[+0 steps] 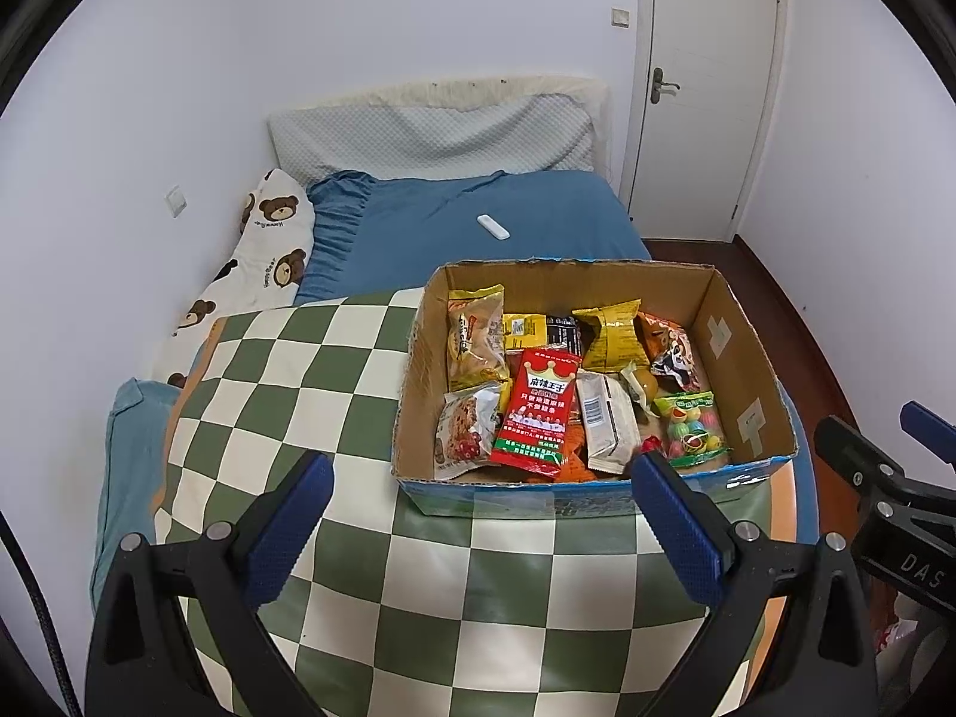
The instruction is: Organize snacks
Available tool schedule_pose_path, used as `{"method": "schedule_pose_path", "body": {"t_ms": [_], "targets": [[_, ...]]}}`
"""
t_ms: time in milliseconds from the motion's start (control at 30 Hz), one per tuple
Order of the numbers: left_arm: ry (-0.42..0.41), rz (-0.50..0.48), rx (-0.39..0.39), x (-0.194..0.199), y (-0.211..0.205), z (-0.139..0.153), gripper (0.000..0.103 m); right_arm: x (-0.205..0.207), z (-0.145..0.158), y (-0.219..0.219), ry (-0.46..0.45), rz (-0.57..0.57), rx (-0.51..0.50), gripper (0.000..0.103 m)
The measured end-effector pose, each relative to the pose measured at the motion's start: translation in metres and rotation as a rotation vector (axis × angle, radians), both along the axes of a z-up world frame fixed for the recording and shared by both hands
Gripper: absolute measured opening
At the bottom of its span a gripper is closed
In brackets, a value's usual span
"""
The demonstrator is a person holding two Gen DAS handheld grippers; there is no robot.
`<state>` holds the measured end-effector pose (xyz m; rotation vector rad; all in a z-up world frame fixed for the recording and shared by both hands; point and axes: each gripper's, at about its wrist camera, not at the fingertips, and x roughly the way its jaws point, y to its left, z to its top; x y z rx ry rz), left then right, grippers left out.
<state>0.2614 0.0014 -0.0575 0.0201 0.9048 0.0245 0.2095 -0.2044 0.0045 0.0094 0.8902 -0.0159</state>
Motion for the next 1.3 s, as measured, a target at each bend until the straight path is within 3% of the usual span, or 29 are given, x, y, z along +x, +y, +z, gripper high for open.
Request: {"method": "schedule_pose_path", "body": {"t_ms": [1300], "targets": [[-0.023, 0.006, 0.001, -0.003, -0.004, 0.015, 0.102, -0.008, 0.014, -0.004, -0.022, 0.005, 0.005, 0.103]]}}
